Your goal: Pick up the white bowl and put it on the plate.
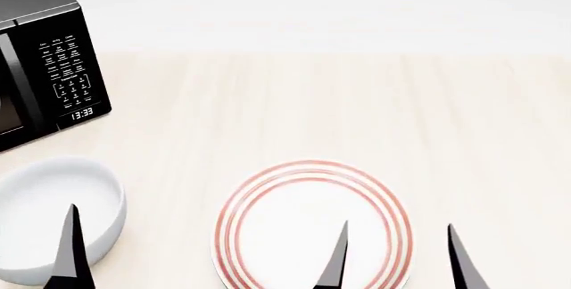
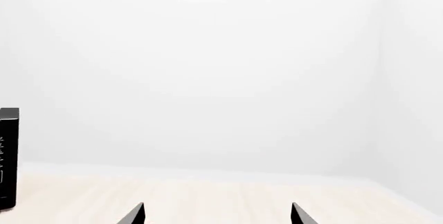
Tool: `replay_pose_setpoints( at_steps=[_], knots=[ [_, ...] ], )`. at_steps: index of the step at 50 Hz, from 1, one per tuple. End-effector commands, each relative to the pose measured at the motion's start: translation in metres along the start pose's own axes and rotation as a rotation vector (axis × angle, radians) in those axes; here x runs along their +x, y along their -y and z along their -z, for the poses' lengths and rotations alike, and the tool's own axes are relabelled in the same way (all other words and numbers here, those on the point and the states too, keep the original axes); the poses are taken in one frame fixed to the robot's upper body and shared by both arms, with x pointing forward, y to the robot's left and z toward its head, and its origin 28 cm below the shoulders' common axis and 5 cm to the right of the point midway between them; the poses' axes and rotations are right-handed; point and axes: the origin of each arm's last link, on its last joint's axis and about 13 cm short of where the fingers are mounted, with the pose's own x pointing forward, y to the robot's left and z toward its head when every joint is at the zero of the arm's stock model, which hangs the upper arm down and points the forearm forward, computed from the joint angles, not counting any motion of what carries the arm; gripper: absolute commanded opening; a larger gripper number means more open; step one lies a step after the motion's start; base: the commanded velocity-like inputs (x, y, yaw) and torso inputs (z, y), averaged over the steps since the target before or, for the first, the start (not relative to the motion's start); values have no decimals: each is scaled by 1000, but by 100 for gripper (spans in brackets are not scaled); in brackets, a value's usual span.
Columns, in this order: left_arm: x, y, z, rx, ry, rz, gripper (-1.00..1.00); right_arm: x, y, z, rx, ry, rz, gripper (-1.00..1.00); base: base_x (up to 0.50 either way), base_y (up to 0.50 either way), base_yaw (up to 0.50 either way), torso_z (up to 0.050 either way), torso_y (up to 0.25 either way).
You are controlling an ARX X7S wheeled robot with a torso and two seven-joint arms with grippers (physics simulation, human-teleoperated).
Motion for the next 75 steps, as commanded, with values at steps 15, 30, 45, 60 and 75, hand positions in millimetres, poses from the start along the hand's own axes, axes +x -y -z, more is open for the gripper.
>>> replay_pose_setpoints(
  at_steps=[15,30,45,60,75],
  knots=[
    [58,-52,-110,173,43,-108,100,-2,-4,5,-18,-12,-29,100,0,0,0,0,0],
    [141,-87,-126,191,-60,-142,100,-3,-8,8,-16,-21,-58,100,0,0,0,0,0],
    [175,-117,-66,31,-524,-180,100,-3,-9,13,-18,-35,-65,100,0,0,0,0,0],
    [173,-123,-41,-8,-631,-211,100,-4,-9,16,-21,-43,-65,100,0,0,0,0,0],
    [172,-123,-23,-96,-725,-219,100,-4,-9,16,-23,-42,-63,100,0,0,0,0,0]
  ],
)
